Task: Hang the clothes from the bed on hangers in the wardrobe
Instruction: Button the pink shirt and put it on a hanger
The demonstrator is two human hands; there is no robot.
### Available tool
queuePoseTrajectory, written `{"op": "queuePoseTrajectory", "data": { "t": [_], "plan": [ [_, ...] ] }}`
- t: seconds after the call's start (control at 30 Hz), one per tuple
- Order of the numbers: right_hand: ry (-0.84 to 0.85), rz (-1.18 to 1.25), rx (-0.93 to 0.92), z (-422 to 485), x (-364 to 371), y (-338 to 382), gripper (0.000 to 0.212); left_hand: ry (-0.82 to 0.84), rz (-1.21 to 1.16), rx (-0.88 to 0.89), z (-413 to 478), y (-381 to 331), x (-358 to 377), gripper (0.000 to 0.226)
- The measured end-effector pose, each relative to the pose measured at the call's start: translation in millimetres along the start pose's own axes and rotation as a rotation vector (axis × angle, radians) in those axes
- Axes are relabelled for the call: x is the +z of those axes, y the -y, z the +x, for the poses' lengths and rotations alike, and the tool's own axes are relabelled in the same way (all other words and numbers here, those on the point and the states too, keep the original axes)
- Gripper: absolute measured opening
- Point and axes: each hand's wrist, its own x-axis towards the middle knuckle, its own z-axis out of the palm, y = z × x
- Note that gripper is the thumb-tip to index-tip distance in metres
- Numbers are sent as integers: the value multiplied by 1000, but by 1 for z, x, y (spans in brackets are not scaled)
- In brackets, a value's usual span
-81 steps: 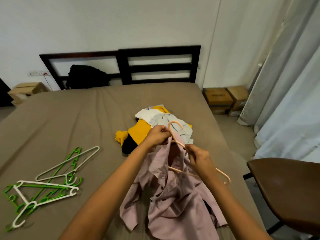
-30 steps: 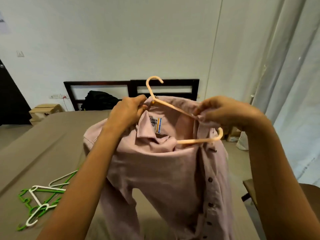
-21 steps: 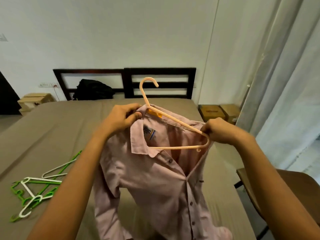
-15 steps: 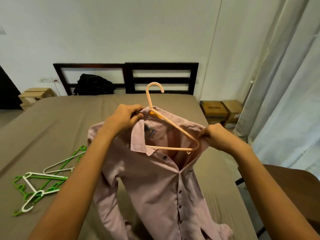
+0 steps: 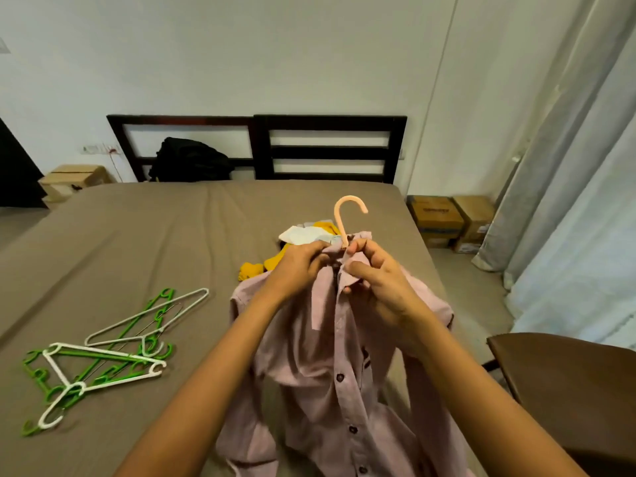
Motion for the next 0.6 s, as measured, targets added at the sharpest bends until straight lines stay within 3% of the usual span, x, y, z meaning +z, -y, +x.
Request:
{"op": "queuePoseTrajectory", "data": {
  "t": [0.1, 0.27, 0.4, 0.5, 0.6],
  "plan": [
    [-196, -469, -11, 30, -22, -42, 28, 100, -149, -126, 14, 33, 14, 26],
    [-104, -671, 252, 70, -61, -98, 32, 285, -295, -268, 37, 93, 48, 26],
    [-69, -586, 345, 101, -81, -141, 25, 319, -264, -331, 52, 131, 86, 27],
    [-137, -411, 292, 126, -82, -174, 26, 250, -251, -389, 66, 153, 115, 27],
    [-177, -285, 203, 145, -83, -217, 53, 87, -187, -438, 86, 179, 147, 26]
  ]
}}
